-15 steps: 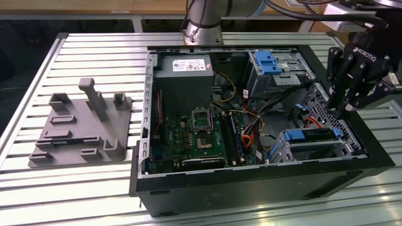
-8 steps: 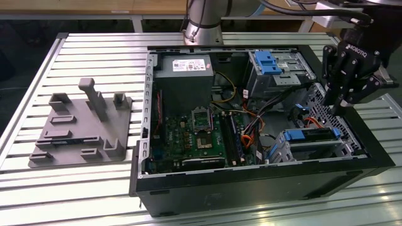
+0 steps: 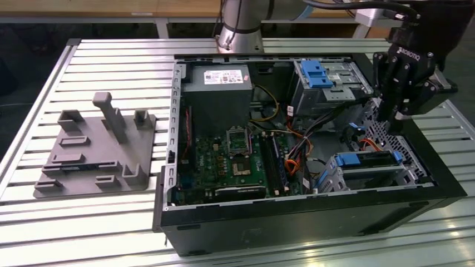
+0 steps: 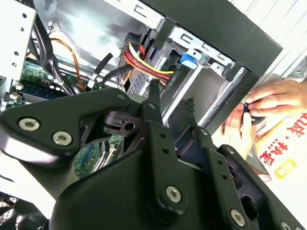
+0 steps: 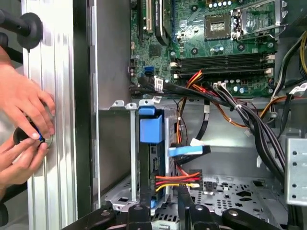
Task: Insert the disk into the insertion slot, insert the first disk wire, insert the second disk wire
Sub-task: 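Insert the second disk wire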
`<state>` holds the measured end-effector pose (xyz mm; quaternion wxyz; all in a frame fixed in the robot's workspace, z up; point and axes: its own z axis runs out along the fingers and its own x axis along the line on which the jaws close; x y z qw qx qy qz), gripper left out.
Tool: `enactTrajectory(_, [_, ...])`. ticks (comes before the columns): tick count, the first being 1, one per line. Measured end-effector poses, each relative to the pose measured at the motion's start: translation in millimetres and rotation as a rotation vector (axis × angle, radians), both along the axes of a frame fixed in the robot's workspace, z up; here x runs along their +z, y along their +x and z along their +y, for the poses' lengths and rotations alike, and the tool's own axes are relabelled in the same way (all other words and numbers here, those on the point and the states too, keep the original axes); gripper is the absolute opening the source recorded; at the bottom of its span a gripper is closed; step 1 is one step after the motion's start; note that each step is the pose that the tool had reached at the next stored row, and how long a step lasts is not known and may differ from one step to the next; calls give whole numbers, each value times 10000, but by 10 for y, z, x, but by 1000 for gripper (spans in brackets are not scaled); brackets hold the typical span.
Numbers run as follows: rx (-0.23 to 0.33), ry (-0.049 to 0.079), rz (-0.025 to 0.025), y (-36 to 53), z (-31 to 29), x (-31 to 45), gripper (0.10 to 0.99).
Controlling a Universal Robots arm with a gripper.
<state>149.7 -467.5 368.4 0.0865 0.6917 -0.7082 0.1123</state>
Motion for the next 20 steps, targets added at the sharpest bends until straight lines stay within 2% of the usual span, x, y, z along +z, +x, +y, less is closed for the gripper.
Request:
enactTrajectory(3, [0,-106,-61,-92,37,-23,357])
enactTrajectory(6, [-1,-140,-99,-193,98,-44,357])
enactTrajectory(9, [4,-161,-100,-295,151,-49,357])
enactTrajectory(13, [50,-257,-97,-389,158,-62,357])
enactTrajectory(16, [81,-284,-97,-432,158,-99,357])
enactTrajectory(20, [225,-300,-99,-438,159,-137,357])
